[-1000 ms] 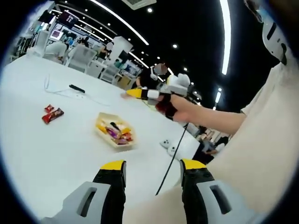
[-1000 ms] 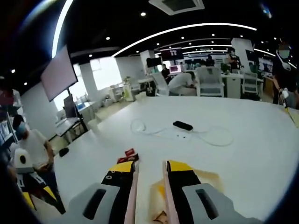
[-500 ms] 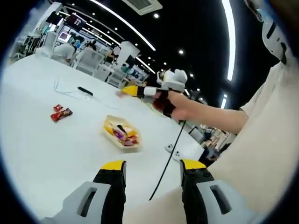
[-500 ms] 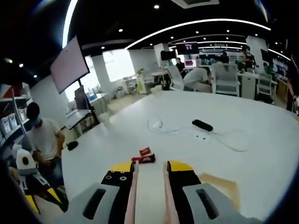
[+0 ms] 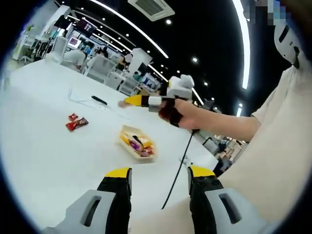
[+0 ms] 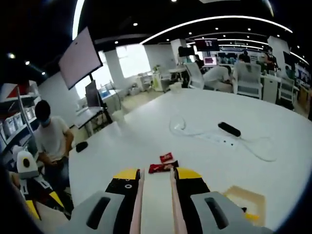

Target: Place the target food into the container with the food tongs after gripping and lifting it, then release it inside without dropping or visibly crushing the food.

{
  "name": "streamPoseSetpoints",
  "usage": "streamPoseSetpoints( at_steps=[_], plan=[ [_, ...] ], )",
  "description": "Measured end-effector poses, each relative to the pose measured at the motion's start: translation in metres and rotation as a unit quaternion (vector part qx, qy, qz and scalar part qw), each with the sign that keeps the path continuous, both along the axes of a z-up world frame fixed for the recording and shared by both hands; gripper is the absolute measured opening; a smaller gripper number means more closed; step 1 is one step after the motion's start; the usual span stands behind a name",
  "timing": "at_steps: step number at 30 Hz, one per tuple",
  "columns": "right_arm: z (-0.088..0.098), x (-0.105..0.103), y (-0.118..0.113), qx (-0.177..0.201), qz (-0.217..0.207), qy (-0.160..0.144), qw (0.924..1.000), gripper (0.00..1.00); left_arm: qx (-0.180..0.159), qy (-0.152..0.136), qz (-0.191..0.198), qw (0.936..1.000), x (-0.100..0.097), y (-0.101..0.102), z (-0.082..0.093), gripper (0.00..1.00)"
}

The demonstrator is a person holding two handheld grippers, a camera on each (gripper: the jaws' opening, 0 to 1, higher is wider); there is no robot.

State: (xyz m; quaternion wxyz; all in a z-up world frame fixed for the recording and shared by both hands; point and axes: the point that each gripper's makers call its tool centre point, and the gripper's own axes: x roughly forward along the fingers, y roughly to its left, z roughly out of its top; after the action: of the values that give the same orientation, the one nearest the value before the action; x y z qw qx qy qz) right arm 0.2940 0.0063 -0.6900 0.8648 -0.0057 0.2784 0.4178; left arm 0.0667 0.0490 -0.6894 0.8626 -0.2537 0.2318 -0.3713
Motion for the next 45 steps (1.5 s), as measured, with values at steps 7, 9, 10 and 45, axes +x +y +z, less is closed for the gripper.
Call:
streamPoseSetpoints(
  at_steps=[7,9,10,45],
  plan=[
    [-0.009,0.001,0.014,-0.016,0.019,0.005,0.9997,0.27,-0.003,0.005,0.009,0.9999,-0.001,0.010,-0.003,0.45],
    [-0.012,0.001,0.019,-0.030,0.030,0.001,0.9991,0.27,-0.003,0.006,0.011,0.9999,-0.001,0.013,-0.004,0.45],
    [-0.013,0.002,0.021,-0.035,0.034,0.000,0.9988,0.27,-0.004,0.007,0.014,0.9999,-0.001,0.015,-0.004,0.45],
    [-0.055,0.033,0.068,-0.101,0.067,0.004,0.9926,0.27,-0.019,0.029,0.066,0.9972,0.009,0.057,-0.017,0.44]
  ],
)
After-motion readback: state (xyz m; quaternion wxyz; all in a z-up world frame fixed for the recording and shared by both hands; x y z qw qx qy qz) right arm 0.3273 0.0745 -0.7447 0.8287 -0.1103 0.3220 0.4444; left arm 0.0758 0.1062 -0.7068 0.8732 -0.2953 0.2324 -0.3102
